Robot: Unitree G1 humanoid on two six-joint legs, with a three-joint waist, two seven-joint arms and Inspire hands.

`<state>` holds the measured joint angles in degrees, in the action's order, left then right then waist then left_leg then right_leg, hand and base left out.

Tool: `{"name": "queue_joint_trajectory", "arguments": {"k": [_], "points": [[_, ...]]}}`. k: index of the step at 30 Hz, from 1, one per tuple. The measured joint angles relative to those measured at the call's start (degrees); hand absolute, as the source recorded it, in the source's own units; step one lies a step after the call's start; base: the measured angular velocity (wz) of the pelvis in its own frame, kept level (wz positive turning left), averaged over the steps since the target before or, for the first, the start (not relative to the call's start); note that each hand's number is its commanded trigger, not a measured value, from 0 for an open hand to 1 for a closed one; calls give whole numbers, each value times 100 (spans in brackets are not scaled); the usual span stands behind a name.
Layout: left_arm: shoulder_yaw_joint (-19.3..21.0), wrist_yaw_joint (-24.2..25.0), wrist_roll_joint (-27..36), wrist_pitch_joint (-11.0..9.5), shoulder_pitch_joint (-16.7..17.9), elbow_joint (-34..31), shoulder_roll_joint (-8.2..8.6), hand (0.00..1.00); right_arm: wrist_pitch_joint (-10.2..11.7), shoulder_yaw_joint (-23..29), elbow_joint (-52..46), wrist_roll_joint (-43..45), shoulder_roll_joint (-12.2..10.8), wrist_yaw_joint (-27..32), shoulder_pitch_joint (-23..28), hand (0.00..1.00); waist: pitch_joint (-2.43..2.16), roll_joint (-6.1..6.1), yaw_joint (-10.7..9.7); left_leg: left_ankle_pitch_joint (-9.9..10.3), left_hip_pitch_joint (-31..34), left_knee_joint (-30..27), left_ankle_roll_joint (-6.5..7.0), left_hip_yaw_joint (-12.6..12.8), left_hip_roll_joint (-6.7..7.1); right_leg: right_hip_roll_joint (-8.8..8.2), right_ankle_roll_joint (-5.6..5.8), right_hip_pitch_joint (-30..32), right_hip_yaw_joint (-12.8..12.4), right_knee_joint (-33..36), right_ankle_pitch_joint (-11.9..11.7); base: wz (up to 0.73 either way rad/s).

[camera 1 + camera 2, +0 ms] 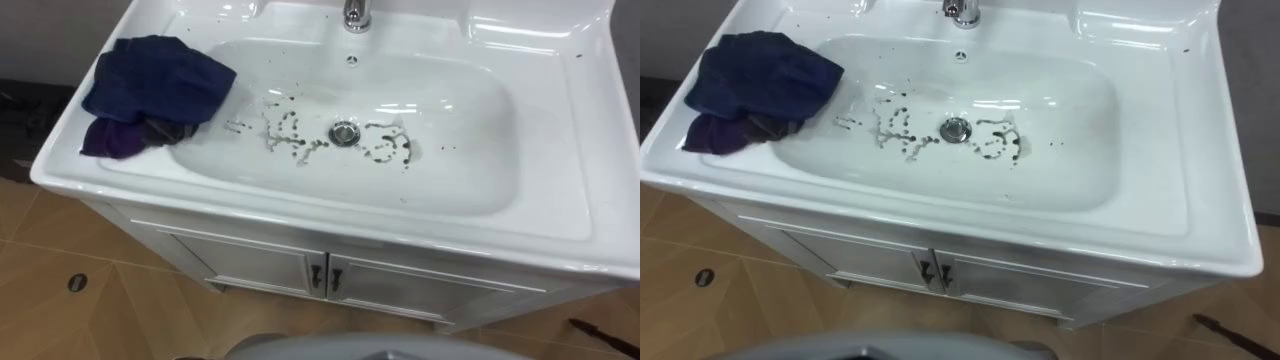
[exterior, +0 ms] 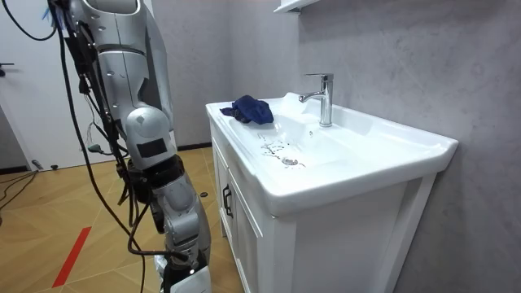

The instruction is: Wipe basin

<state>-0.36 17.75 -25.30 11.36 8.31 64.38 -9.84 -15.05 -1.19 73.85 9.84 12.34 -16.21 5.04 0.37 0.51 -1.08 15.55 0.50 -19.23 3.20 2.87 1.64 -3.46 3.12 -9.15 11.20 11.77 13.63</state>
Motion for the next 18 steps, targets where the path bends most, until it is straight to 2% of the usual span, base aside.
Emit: {"name": "queue_joint_trajectory", "arguments": {"k": [8, 15, 18], "points": [[3, 28, 97, -16, 4, 8, -1, 0, 3, 1, 3, -30, -1, 0, -1, 0, 3, 13, 0, 0, -10, 5, 0, -2, -1, 0, 0, -14, -8, 0, 0, 0], [12, -137, 126, -24, 17, 31, 0, 0, 5, 10, -34, -27, -8, 6, -1, 0, 6, 29, 8, 0, -10, 23, 0, 9, -4, -2, 0, -8, -15, 0, 0, 0], [25, -222, 340, -20, 26, 31, 0, 0, 6, 19, -34, -26, -8, -8, -2, 0, 7, 31, 7, 0, -10, 22, 0, 9, -4, -4, 0, -1, -7, -5, 0, 0]]}}
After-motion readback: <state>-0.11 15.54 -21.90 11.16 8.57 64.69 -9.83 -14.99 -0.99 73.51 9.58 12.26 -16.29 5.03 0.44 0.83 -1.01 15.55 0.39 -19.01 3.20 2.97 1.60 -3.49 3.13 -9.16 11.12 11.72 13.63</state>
